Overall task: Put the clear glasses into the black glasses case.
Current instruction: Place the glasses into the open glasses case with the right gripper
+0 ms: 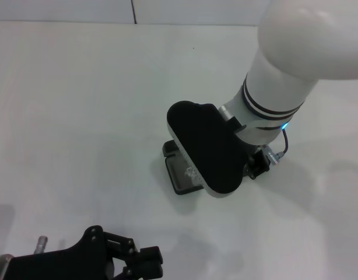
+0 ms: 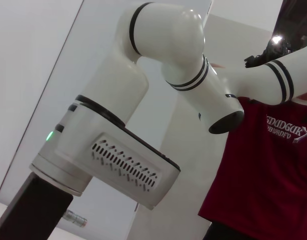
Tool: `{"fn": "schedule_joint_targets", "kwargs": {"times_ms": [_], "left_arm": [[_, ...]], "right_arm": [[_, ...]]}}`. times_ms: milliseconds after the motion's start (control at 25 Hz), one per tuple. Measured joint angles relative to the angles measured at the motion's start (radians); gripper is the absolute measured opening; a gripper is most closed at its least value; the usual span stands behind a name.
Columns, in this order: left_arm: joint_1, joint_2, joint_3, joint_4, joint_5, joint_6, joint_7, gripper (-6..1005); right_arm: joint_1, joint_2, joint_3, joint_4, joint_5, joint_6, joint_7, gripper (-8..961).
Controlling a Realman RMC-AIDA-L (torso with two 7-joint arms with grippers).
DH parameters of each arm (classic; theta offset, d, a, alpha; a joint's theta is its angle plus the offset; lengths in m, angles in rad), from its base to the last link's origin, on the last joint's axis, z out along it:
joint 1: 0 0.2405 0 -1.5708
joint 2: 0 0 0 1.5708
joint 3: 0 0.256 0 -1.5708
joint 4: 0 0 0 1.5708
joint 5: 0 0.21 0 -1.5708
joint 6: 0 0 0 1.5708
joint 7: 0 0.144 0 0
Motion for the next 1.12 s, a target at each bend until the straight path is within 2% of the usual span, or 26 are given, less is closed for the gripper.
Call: {"fn": "schedule_joint_targets", "kwargs": {"times_ms": [1120], "left_arm": [[-0.002,-0.002,0.000,-0.014,0.003,0.000,0.003,115]], "right_arm": [[0.002,0.000,0.024,0.013,-0.003,0.020,0.042,110]]}}
